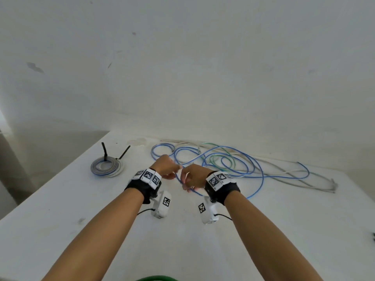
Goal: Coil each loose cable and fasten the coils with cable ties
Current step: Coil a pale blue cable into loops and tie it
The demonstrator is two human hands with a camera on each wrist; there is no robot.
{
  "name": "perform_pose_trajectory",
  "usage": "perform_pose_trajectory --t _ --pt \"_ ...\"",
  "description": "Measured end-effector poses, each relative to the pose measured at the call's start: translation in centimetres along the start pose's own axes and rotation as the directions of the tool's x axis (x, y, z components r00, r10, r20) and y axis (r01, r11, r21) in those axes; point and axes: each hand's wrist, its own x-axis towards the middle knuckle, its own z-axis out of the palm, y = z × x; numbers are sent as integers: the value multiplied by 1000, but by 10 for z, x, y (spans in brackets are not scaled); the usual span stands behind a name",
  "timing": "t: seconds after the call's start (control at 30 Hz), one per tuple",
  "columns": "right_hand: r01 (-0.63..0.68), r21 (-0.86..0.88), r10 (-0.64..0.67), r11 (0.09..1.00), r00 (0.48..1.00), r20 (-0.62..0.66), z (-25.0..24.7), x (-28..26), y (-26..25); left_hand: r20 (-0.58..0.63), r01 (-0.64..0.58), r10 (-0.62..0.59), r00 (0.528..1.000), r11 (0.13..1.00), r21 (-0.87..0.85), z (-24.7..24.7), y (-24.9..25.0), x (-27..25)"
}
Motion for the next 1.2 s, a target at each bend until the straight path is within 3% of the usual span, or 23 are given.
perform_pose_trajectory --t 0.07,0.13,0.2,0.4,0.5,0.6,0.7,0.77,0.8,0.83,0.87,0.93,0.97,1.03,1.07,1.13,1.2 --pt "29 65 -35 997 996 80 -13 -15 -6 8 0 2 1000 973 -232 -6 14 -7" --pt "49 35 -53 998 989 141 -20 -26 -11 -28 -31 20 999 878 -477 -13 34 -13" --pt "52 -60 -41 997 985 170 -18 -31 -11 -127 -106 34 991 780 -617 -21 57 -18" --pt "-94 -321 142 943 981 132 1 -31 21 -382 -382 182 906 741 -553 -42 85 -28" --pt "-235 -354 238 905 971 -38 -13 -37 67 -479 -439 231 847 812 -385 -59 82 -27" --pt "-374 -441 225 816 908 -354 -46 -52 88 -412 -379 215 885 848 -372 -65 71 -22" --pt "-489 -345 153 801 724 -672 -89 -68 73 -322 -316 195 927 866 -387 -52 59 -19" --pt "-393 -210 92 895 624 -776 -113 -75 59 -297 -324 216 930 863 -387 -40 59 -20" --pt "-306 -193 47 932 632 -774 -120 -78 52 -294 -337 231 928 858 -388 -34 61 -21" --pt "-227 -197 14 954 690 -724 -123 -80 45 -296 -353 248 922 852 -387 -28 64 -22" --pt "-172 -208 5 963 782 -624 -122 -84 38 -305 -377 271 913 845 -379 -23 67 -23" --pt "-125 -197 57 972 947 -318 -116 -87 27 -340 -438 324 883 829 -347 -17 73 -24" --pt "-115 -185 84 976 982 -169 -111 -88 24 -362 -468 347 865 818 -334 -14 76 -24" --pt "-68 -126 64 990 997 -33 -104 -86 22 -398 -512 376 837 794 -326 -10 83 -24" --pt "-43 -41 40 998 998 -57 -102 -82 24 -407 -526 385 828 785 -328 -9 85 -23" --pt "7 184 40 983 966 -254 -99 -72 27 -415 -552 409 813 768 -326 -7 89 -23" --pt "71 310 89 948 877 -473 -97 -59 33 -414 -581 448 793 760 -290 -5 90 -22"
